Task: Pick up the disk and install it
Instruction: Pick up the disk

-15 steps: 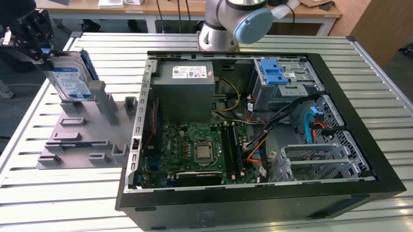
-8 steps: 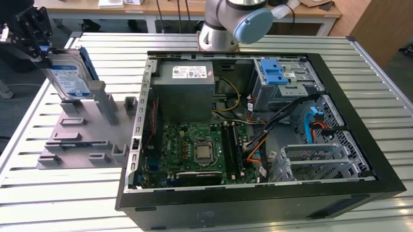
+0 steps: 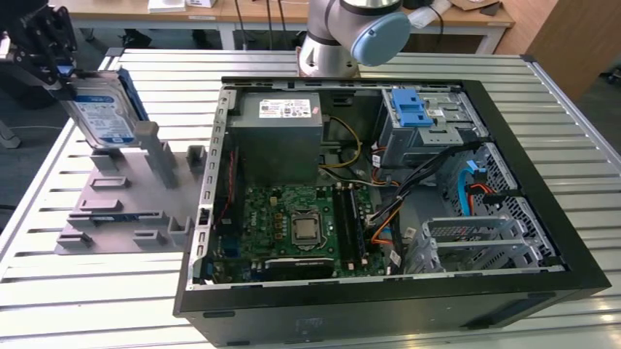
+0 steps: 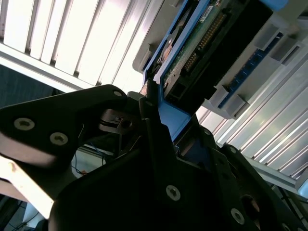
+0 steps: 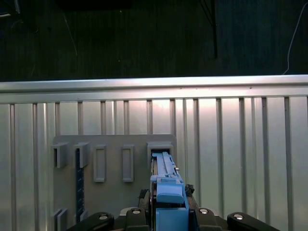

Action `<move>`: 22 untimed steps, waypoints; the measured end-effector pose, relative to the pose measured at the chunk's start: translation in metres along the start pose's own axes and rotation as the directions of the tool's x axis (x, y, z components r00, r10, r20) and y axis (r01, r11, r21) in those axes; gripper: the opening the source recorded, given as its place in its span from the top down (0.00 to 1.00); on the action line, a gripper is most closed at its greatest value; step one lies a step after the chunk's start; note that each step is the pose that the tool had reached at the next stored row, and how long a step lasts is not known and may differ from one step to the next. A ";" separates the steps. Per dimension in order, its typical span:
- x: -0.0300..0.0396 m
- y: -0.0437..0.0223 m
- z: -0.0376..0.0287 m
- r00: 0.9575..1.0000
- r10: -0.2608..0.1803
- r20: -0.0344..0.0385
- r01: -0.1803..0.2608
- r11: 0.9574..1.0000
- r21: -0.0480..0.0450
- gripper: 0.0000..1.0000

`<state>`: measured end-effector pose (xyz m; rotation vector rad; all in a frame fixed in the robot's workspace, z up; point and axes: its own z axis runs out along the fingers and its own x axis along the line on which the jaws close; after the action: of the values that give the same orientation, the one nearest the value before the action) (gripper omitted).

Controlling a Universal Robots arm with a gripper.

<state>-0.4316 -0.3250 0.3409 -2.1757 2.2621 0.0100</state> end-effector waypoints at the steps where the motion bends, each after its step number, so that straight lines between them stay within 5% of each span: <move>1: 0.0000 0.0000 -0.0006 1.000 0.000 0.000 0.000 1.000 0.000 0.64; 22: -0.0001 0.0001 -0.0225 1.000 0.000 0.000 0.000 1.000 0.000 0.64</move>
<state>-0.4316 -0.3250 0.3634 -2.1756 2.2620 0.0100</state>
